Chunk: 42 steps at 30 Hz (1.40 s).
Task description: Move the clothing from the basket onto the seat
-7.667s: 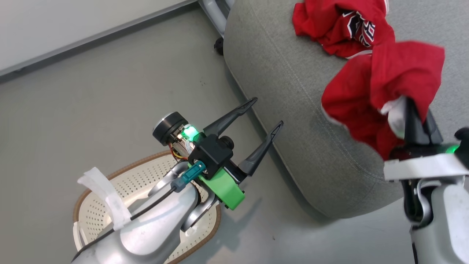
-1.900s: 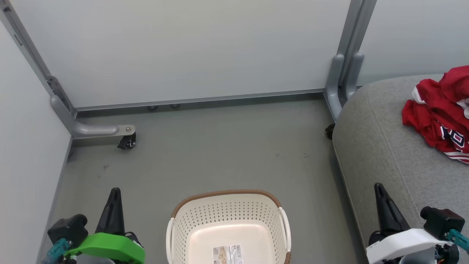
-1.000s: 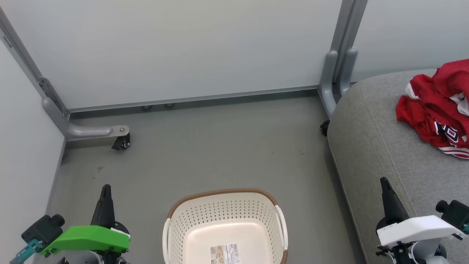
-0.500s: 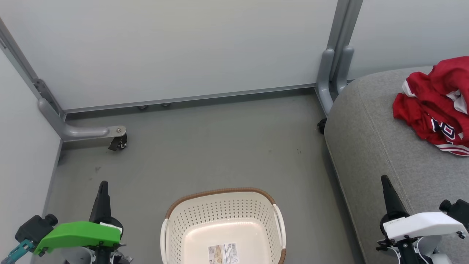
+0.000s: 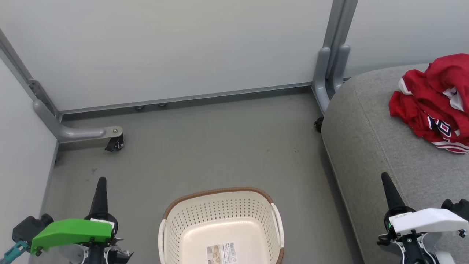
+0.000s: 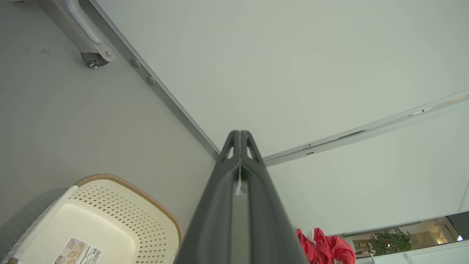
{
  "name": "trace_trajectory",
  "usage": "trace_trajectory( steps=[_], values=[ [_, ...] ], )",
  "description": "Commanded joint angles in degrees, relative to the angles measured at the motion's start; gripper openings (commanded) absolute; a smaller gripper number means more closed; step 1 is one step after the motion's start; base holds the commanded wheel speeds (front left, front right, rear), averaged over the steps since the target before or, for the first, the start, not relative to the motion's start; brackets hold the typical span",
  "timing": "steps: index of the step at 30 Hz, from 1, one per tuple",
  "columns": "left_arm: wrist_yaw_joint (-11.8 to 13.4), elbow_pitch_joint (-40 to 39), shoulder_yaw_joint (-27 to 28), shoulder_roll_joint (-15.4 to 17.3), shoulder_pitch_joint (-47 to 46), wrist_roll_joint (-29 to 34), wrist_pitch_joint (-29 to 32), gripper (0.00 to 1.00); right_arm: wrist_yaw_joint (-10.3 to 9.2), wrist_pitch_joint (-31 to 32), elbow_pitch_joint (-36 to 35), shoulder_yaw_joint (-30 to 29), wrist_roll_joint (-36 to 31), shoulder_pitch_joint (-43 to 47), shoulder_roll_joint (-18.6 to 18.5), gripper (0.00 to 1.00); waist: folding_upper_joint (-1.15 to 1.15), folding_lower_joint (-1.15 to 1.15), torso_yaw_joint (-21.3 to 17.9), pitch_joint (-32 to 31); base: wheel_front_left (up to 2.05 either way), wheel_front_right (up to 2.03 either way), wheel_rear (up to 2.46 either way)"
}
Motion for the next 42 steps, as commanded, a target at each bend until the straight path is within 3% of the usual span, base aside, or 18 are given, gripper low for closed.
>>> trace_trajectory(
  steps=[1, 42],
  values=[
    [-0.33, -0.64, 0.51, -0.01, -1.42, -1.51, 0.44, 0.0, -0.03, 0.37, -0.15, -0.27, 1.55, -1.42, -0.4, 0.0, 0.27, 0.0, -0.08, 0.03, 0.0, 0.0, 0.0],
    [-1.44, -1.17, 4.4, -1.64, -2.62, -19.55, 5.63, 0.0, -0.05, 5.45, 2.07, -1.44, 21.48, -3.78, -0.71, 0.0, 0.43, 0.0, -2.16, 0.77, 0.0, 0.0, 0.0]
  ],
)
